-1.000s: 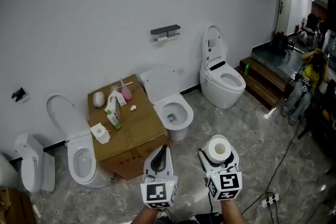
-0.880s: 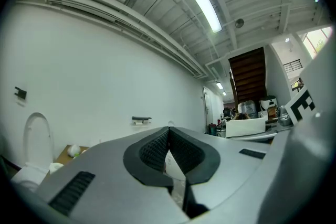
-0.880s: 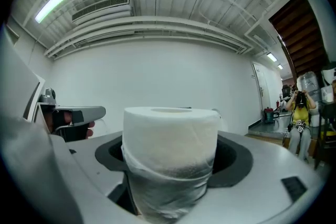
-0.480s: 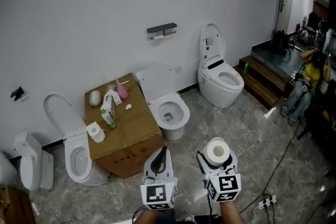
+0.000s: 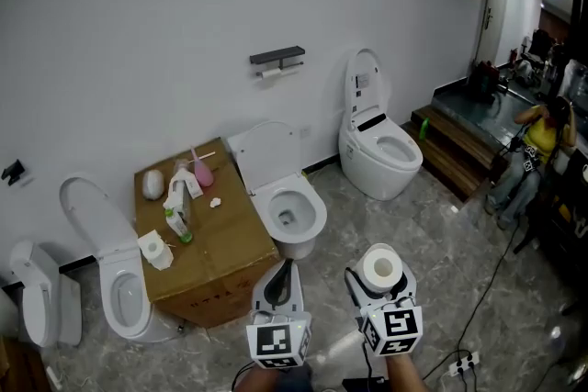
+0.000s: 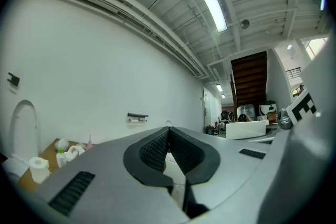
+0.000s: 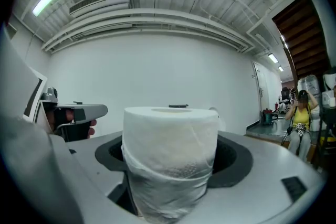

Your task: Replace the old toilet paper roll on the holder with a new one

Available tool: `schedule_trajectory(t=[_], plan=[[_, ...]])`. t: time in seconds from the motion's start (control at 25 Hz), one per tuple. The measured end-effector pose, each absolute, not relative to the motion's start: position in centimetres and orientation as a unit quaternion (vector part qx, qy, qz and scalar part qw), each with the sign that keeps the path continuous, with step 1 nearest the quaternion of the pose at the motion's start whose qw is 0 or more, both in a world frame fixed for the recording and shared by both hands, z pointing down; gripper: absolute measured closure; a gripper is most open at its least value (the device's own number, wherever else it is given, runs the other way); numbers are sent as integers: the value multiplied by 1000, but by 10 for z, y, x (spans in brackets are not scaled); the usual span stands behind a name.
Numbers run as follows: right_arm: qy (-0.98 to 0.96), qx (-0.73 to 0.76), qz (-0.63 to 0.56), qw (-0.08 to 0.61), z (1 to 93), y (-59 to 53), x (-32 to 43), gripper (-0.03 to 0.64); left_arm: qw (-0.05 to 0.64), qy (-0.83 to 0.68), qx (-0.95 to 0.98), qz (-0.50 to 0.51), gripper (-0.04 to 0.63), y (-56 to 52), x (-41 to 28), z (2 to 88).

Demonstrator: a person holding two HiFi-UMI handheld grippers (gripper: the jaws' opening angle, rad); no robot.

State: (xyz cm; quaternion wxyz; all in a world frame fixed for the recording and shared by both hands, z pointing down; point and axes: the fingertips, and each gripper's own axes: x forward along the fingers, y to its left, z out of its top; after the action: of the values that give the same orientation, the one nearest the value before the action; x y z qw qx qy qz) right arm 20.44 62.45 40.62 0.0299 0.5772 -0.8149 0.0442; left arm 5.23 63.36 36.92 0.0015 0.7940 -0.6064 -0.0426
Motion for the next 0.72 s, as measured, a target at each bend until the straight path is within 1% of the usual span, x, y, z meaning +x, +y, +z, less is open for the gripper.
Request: schedule_trajectory(t=[0.4, 0.72], plan=[[-812, 581, 35, 45, 395, 522, 144, 200, 10, -601, 797, -52, 579, 527, -8, 361], [-808, 586, 31, 47, 394, 473, 125, 199, 11, -599, 799, -57, 578, 474, -29, 360]])
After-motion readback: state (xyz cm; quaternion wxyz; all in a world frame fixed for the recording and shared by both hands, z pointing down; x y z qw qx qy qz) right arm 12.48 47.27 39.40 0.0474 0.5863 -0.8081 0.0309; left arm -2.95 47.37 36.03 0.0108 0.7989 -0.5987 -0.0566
